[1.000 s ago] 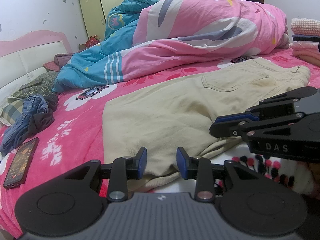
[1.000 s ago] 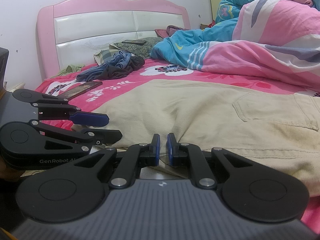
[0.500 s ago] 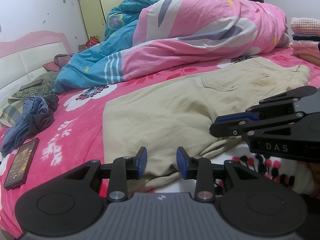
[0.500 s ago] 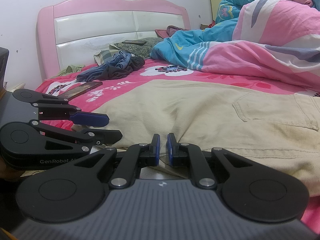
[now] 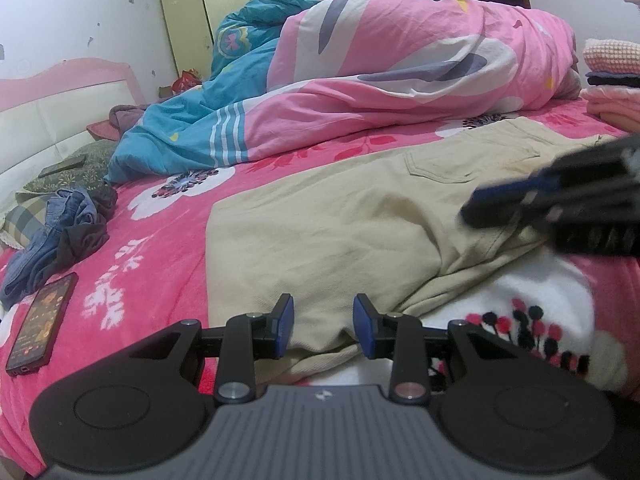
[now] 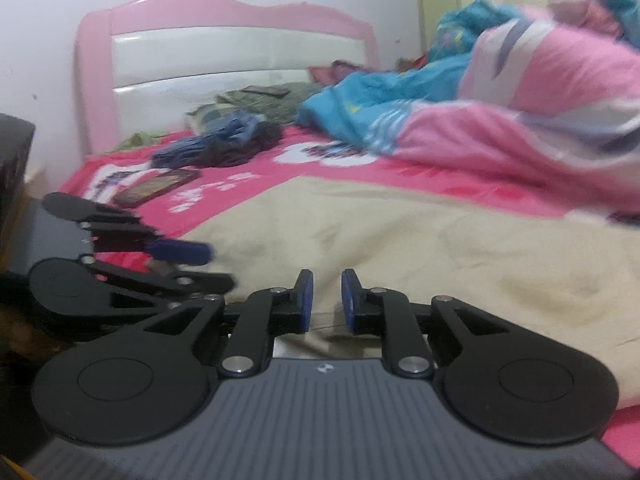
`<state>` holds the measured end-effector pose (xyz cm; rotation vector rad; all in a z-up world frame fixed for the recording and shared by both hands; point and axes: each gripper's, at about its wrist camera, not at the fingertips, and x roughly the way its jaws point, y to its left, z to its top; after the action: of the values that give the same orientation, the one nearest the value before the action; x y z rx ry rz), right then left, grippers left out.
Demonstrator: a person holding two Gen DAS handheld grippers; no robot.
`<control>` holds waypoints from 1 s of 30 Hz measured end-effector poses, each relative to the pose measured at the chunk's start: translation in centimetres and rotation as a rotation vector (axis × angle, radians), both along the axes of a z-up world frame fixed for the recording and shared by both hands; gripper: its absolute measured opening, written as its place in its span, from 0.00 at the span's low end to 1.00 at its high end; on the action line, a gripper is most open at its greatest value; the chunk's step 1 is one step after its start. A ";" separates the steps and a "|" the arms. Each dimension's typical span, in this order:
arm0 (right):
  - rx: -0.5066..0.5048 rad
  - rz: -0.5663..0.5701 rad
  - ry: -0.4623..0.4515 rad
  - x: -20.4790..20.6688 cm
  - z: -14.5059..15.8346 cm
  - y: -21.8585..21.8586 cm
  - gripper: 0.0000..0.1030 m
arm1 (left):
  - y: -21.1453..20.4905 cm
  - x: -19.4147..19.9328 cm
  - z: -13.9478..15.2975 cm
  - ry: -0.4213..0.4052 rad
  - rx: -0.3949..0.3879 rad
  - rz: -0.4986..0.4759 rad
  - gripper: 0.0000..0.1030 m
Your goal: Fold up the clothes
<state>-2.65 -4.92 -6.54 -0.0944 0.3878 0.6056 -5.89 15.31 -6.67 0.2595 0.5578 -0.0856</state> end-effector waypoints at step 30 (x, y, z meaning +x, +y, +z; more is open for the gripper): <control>-0.079 -0.251 -0.108 -0.9 1.3 -7.1 0.18 | -4.5 2.1 0.4 0.034 -0.021 -0.082 0.47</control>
<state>-3.52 -12.00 -5.23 -0.1505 0.3123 0.3358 -3.83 10.80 -6.25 0.2609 0.5799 -0.1755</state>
